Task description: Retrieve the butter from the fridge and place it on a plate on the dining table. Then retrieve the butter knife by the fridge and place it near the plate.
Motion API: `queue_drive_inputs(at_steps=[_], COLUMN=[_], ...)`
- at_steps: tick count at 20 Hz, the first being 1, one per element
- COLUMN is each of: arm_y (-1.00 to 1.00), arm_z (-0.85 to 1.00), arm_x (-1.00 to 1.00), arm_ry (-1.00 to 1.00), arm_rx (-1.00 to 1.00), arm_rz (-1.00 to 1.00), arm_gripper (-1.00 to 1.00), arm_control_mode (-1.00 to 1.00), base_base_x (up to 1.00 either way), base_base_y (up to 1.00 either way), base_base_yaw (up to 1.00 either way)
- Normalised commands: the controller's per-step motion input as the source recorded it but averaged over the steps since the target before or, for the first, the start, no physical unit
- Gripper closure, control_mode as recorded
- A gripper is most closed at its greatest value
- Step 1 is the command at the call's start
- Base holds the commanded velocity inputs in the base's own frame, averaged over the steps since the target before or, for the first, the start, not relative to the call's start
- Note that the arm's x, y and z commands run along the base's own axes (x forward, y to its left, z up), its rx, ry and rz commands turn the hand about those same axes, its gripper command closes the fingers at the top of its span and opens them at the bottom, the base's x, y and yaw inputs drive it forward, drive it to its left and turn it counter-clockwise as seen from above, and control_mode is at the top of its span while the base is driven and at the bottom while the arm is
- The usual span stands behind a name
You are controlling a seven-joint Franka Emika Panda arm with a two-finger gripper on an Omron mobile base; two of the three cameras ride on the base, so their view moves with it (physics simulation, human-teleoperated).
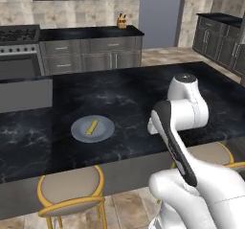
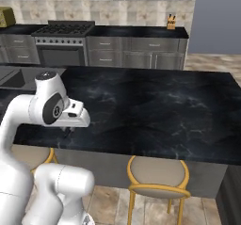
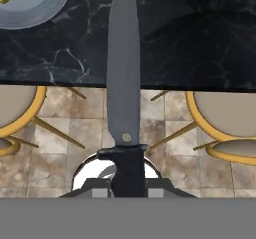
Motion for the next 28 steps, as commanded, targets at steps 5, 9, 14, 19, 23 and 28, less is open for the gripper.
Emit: queue_drive_inputs(at_steps=[5, 9, 14, 19, 23, 28], arm_y=[0.50, 0.32, 0.12, 0.00, 0.00, 0.00], arm_z=[-0.01, -0.06, -0.17, -0.42, -0.49, -0.52], arm_x=[1.00, 0.97, 0.91, 0.81, 0.64, 0.41], arm_ry=[0.05, 0.00, 0.00, 0.00, 0.00, -0.01], arm_rx=[0.00, 0.00, 0.00, 0.00, 0.02, 0.01], arm_rz=[-0.06, -0.06, -0.01, 0.00, 0.00, 0.00], arm_gripper=[1.00, 1.00, 1.00, 1.00, 1.00, 1.00], arm_control_mode=[-1.00, -1.00, -1.00, -1.00, -1.00, -1.00], base_base_x=[0.00, 0.00, 0.00, 0.00, 0.00, 0.00], base_base_y=[0.00, 0.00, 0.00, 0.00, 0.00, 0.00], base_base_yaw=[0.00, 0.00, 0.00, 0.00, 0.00, 0.00])
